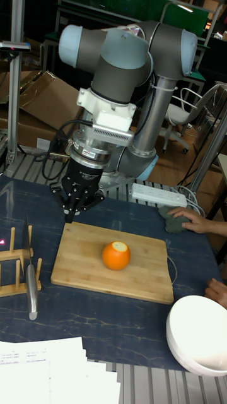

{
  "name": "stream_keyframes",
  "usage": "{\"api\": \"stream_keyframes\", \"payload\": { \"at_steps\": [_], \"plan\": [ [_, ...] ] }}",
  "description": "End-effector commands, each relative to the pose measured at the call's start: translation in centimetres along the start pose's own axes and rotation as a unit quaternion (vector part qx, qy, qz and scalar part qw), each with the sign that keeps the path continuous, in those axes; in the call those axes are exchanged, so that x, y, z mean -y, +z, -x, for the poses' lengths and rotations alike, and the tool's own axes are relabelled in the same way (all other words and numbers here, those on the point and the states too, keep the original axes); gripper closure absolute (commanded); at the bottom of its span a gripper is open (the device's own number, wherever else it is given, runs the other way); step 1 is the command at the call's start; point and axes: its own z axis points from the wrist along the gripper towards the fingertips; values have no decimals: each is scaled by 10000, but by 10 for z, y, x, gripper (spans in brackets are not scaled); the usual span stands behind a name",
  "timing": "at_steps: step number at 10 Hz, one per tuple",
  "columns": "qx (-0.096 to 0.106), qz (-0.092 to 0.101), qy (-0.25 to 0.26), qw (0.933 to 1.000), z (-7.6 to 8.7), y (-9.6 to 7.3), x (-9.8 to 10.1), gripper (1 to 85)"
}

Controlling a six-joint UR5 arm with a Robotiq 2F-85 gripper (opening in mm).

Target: Chop the orange

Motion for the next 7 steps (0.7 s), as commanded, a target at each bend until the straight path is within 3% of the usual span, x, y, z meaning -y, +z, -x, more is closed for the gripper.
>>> {"api": "stream_keyframes", "payload": {
  "at_steps": [1,2,3,5,7],
  "plan": [
    [82,81,9,9999,3,2,1,843],
    [-51,118,-67,9999,-4,2,-1,827],
    [-208,215,-372,9989,-13,5,11,647],
    [-246,211,-702,9970,-15,21,37,453],
    [-278,20,-710,9971,-8,32,59,467]
  ]
}}
